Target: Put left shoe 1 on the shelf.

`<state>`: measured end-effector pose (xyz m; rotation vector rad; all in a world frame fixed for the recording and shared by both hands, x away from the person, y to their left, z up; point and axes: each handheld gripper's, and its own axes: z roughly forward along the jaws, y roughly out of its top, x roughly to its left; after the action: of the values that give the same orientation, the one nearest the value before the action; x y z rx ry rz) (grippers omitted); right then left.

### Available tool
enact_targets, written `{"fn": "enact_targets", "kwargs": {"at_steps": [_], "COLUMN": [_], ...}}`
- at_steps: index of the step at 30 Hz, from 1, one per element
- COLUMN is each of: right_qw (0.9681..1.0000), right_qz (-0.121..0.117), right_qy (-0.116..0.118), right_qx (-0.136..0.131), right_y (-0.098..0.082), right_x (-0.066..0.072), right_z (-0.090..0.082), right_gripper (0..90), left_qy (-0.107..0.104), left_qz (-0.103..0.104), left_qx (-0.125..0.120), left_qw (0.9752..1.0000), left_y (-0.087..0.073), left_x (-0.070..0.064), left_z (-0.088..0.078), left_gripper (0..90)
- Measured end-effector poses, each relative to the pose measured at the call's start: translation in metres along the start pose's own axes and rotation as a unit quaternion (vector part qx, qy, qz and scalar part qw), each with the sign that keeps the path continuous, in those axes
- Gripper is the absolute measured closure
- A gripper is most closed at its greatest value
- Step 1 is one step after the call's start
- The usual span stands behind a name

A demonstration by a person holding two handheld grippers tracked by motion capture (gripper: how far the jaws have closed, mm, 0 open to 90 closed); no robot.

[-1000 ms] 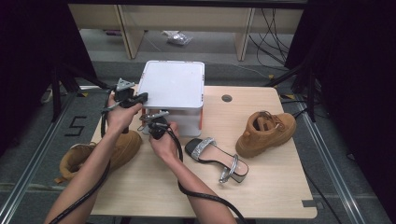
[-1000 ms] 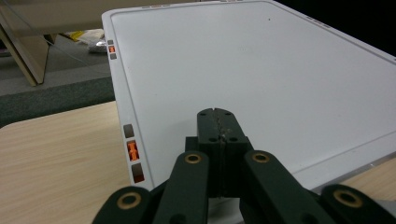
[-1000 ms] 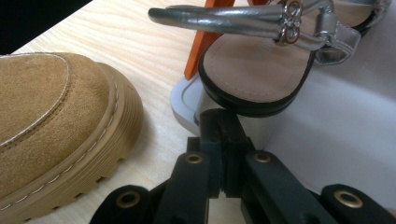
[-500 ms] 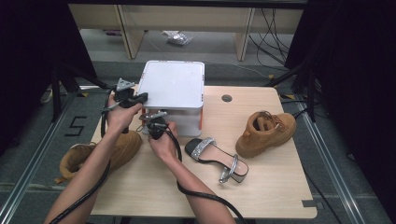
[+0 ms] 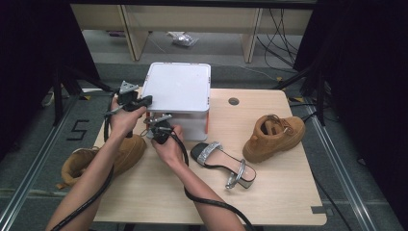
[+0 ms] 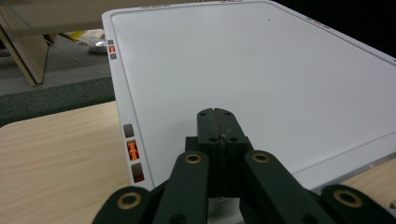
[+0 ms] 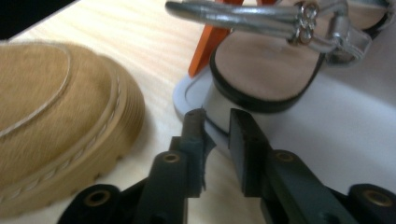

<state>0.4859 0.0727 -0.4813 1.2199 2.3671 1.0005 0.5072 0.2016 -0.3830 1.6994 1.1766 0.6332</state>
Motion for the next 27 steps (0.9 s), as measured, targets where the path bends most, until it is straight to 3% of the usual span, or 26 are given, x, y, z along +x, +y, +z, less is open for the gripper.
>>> {"fn": "enact_targets", "kwargs": {"at_steps": [2, 7, 11, 12, 17, 27], "right_qw": [0.9998, 0.9995, 0.9977, 0.9972, 0.9959, 0.9918], "right_qz": [-0.017, -0.023, -0.027, -0.019, -0.04, -0.051], "right_qy": [-0.004, 0.004, 0.034, 0.034, 0.026, 0.01], "right_qx": [0.001, 0.022, 0.052, 0.063, 0.077, 0.117], "right_y": [0.0, -0.004, -0.016, -0.018, -0.036, -0.059], "right_x": [-0.004, -0.014, -0.03, -0.032, -0.057, -0.094], "right_z": [-0.006, -0.027, -0.047, -0.051, -0.082, -0.134], "right_gripper": [70.7, 62.3, 58.1, 57.8, 52.4, 45.4], "left_qy": [-0.001, -0.001, 0.0, 0.0, -0.001, 0.001], "left_qz": [0.0, -0.003, -0.001, -0.001, -0.002, 0.001], "left_qx": [0.0, -0.001, 0.001, 0.002, 0.001, -0.002], "left_qw": [1.0, 1.0, 1.0, 1.0, 1.0, 1.0], "left_y": [0.0, 0.0, 0.0, 0.0, 0.001, -0.001], "left_x": [0.0, 0.001, 0.0, 0.0, 0.0, 0.0], "left_z": [0.0, 0.0, 0.0, 0.0, 0.0, 0.0], "left_gripper": [89.7, 89.7, 89.7, 89.7, 89.6, 89.7]}}
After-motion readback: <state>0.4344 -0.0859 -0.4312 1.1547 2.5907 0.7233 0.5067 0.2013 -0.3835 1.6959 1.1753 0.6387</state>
